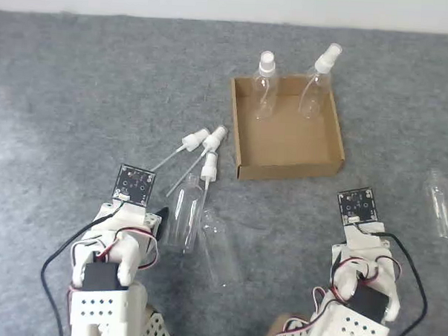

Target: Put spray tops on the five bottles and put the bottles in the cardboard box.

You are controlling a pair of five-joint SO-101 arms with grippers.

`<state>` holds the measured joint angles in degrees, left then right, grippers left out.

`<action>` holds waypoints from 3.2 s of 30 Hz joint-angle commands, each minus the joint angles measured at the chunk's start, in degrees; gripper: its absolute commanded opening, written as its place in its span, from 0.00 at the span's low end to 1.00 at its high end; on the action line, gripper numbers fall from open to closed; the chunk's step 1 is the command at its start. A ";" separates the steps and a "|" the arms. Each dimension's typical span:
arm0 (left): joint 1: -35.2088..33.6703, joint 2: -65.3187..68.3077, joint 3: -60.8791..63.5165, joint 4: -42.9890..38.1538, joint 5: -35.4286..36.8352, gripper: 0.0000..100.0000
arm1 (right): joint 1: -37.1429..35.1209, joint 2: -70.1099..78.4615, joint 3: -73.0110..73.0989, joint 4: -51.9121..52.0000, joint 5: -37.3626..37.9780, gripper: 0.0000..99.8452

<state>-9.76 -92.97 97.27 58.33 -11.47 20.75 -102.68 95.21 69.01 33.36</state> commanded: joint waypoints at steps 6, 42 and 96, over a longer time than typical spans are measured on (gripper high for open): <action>-0.26 -0.70 -0.40 0.18 -0.44 0.24 | -0.22 -1.36 1.23 0.75 0.35 0.01; 0.00 -0.70 -0.40 0.18 -0.44 0.24 | 0.13 -1.19 -19.34 0.66 0.62 0.07; 0.00 -0.70 -0.40 0.26 -0.44 0.24 | 17.19 139.12 -119.82 18.95 16.09 0.01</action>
<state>-9.76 -92.97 97.27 58.33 -11.47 37.80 40.97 -24.53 86.68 51.03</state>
